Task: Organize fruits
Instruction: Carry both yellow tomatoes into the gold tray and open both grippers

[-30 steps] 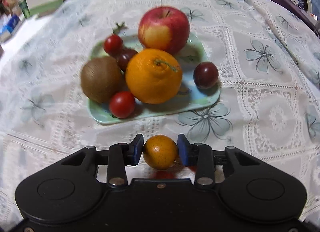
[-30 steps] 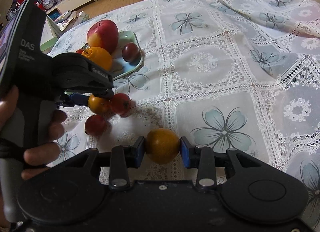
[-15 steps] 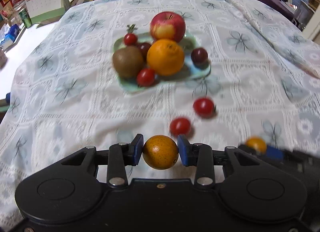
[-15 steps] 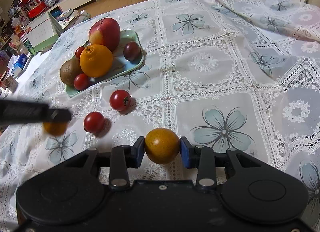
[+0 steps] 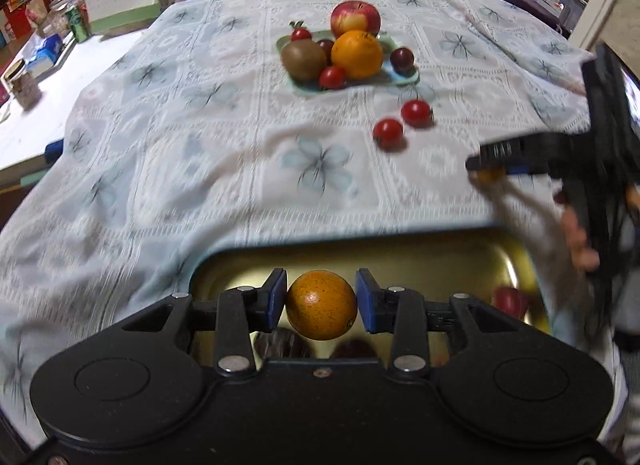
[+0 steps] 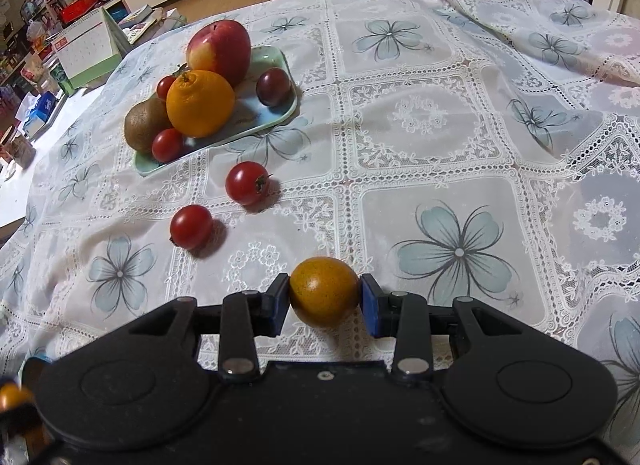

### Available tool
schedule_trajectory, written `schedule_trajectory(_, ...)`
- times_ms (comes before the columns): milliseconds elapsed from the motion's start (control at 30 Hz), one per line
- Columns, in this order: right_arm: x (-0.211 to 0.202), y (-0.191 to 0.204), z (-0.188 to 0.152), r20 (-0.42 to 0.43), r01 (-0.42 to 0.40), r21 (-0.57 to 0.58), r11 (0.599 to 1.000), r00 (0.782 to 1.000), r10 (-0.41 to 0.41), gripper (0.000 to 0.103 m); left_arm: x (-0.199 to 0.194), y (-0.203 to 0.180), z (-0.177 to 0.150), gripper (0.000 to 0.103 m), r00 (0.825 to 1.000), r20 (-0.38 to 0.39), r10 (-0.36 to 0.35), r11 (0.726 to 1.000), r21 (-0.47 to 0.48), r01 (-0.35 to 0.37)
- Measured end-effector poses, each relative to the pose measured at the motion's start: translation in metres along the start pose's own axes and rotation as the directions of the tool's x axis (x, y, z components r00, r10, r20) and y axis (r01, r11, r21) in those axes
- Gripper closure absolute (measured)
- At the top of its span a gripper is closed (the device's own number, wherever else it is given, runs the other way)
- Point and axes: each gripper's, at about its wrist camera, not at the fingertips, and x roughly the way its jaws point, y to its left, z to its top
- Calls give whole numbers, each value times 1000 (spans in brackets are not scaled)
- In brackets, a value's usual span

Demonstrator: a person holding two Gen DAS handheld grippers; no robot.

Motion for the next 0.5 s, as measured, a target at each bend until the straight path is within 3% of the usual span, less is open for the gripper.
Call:
schedule_trajectory(267, -18, 11, -14, 22, -43, -27, 999, 999, 43, 65, -10, 5, -48, 57, 1000, -8, 16, 1000, 8, -16)
schedule_trajectory(500, -57, 31, -39, 20, -104, -68, 992, 994, 106, 65, -5, 0, -66, 57, 1000, 0, 17, 999, -32, -17)
